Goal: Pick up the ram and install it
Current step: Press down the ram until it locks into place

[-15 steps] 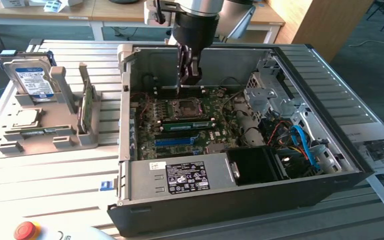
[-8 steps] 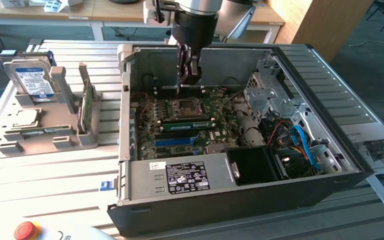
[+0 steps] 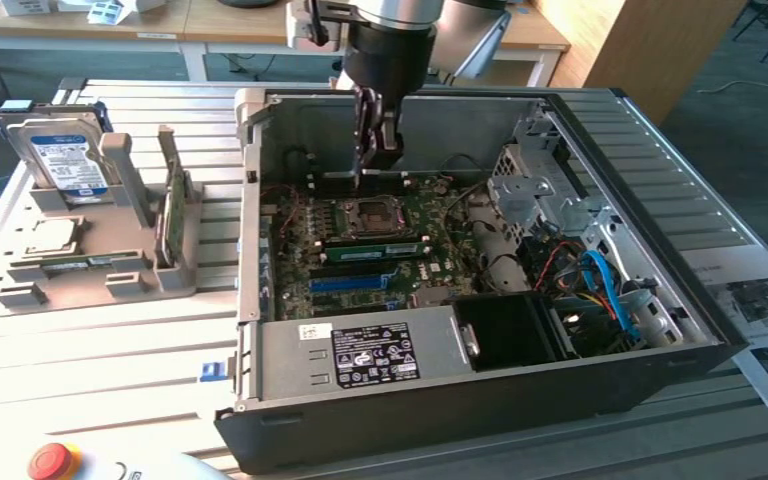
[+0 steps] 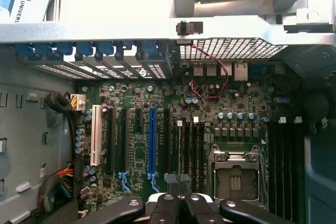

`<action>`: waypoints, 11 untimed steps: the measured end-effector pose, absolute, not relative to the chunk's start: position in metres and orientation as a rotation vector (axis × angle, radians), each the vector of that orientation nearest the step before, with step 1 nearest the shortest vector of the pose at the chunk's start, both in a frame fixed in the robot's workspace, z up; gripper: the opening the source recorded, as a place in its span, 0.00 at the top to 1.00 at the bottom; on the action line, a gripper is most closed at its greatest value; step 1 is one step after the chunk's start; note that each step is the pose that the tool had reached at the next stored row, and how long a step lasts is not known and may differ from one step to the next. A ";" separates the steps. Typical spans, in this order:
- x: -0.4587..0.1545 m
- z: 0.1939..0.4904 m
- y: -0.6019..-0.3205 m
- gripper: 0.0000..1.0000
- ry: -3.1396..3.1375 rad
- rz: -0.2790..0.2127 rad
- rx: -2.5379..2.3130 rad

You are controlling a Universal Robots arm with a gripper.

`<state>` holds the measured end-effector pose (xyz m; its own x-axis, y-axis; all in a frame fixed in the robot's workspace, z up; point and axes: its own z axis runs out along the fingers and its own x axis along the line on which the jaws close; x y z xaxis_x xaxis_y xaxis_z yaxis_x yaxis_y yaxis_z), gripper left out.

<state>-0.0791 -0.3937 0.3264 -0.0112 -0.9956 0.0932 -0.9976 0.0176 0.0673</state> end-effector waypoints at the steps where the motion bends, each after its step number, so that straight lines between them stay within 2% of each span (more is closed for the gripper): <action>1: -0.078 0.326 -0.394 0.90 -2.156 0.027 2.125; 11: -0.061 0.326 -0.395 0.90 -2.147 0.029 2.134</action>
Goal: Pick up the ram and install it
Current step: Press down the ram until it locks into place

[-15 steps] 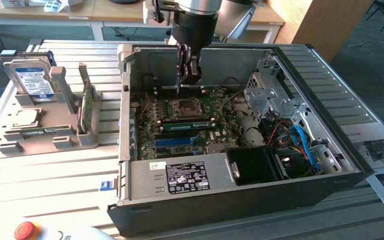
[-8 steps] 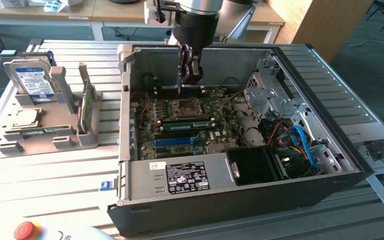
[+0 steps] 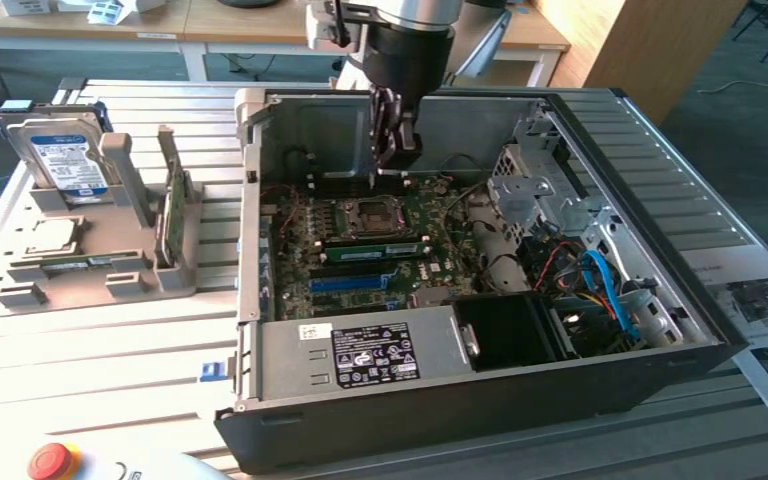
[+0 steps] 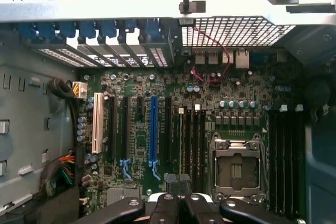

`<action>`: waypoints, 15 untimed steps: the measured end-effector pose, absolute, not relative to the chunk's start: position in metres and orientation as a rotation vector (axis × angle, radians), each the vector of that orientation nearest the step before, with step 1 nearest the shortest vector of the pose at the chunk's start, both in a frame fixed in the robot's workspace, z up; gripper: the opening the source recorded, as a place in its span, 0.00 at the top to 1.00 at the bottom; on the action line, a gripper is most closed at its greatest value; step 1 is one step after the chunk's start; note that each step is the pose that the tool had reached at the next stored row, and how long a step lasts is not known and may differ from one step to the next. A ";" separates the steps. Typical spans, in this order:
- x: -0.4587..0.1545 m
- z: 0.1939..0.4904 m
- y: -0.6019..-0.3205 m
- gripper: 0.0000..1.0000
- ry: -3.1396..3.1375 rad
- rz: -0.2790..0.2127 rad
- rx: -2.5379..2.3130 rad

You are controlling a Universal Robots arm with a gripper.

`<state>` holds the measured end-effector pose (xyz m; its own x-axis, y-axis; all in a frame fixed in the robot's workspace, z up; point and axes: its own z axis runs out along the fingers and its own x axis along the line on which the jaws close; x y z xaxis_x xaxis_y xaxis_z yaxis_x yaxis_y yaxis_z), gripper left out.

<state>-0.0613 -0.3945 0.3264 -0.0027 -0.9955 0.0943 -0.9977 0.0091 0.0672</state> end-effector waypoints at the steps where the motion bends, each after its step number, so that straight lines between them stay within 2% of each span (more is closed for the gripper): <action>1: -0.061 0.326 -0.395 0.90 -2.145 0.029 2.135; 5: -0.061 0.326 -0.395 0.90 -2.142 0.035 2.140; 10: -0.061 0.326 -0.395 0.90 -2.142 0.066 2.154; 15: -0.061 0.326 -0.395 0.90 -2.141 0.069 2.155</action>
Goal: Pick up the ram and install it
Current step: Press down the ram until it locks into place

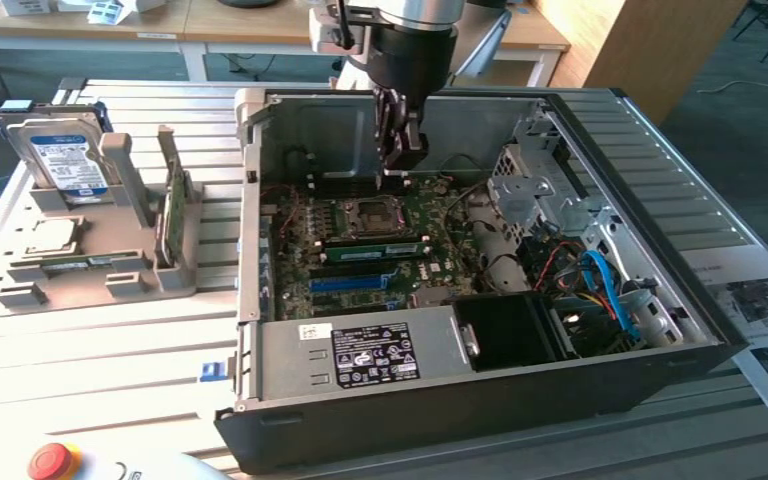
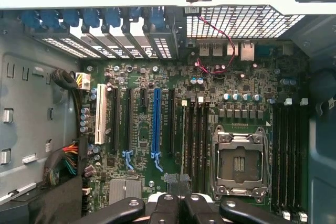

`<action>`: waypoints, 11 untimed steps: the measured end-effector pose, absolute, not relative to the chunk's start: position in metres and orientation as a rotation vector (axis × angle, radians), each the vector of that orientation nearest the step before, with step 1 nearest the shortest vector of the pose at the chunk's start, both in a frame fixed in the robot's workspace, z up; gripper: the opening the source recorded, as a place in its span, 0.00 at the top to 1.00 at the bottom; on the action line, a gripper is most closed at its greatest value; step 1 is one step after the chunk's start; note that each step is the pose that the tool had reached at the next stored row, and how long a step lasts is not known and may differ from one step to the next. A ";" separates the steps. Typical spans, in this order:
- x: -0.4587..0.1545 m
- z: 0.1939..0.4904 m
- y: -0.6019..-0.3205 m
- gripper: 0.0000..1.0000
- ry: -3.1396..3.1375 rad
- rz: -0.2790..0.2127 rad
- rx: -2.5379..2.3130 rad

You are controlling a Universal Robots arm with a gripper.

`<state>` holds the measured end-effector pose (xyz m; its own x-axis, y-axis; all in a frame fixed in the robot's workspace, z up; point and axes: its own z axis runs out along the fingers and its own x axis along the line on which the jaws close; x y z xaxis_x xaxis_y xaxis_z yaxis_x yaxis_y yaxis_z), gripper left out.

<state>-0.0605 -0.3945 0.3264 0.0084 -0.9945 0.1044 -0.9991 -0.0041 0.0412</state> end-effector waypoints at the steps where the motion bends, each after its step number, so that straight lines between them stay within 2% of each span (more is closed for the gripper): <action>1: -0.061 0.326 -0.395 0.90 -2.141 0.069 2.155; 11: -0.061 0.326 -0.395 0.90 -2.143 0.069 2.154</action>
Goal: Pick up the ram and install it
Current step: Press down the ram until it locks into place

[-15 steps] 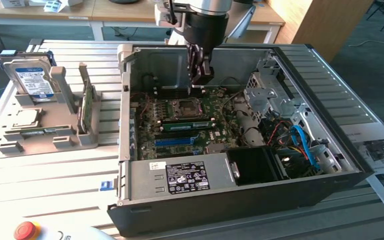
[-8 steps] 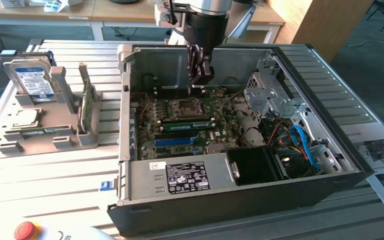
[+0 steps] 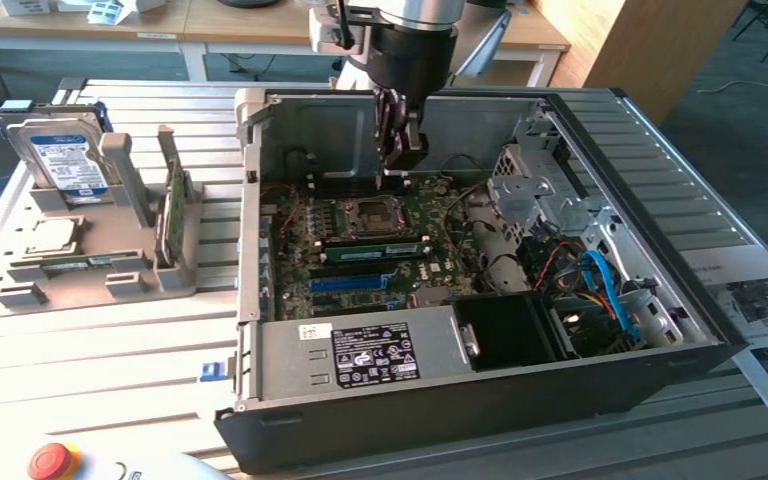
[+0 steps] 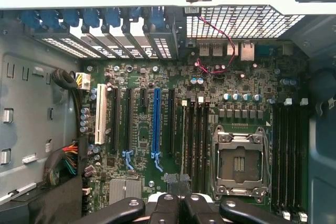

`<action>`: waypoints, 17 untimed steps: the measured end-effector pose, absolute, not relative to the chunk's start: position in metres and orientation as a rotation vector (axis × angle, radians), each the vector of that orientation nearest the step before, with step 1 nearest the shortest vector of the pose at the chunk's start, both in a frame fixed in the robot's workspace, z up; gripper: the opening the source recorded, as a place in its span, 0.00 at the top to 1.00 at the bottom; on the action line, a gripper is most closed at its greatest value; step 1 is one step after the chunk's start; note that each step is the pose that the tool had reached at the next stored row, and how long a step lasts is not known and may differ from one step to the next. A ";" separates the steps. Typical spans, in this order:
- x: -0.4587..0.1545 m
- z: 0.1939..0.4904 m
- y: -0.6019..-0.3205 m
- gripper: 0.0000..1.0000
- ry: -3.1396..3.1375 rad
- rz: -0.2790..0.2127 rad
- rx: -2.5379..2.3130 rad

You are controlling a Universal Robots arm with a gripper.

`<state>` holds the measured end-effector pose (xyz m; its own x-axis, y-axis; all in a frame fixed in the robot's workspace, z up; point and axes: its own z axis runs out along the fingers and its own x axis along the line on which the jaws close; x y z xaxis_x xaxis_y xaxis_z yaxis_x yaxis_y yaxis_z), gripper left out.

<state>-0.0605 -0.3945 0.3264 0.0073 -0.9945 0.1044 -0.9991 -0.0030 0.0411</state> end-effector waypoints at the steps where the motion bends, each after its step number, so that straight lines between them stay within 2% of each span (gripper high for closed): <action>1: -0.061 0.326 -0.395 0.90 -2.148 0.068 2.148; 17: -0.061 0.326 -0.395 0.90 -2.403 0.047 1.851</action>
<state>-0.0605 -0.3945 0.3264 -0.2517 -0.9621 0.1044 -0.9655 0.2571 0.0411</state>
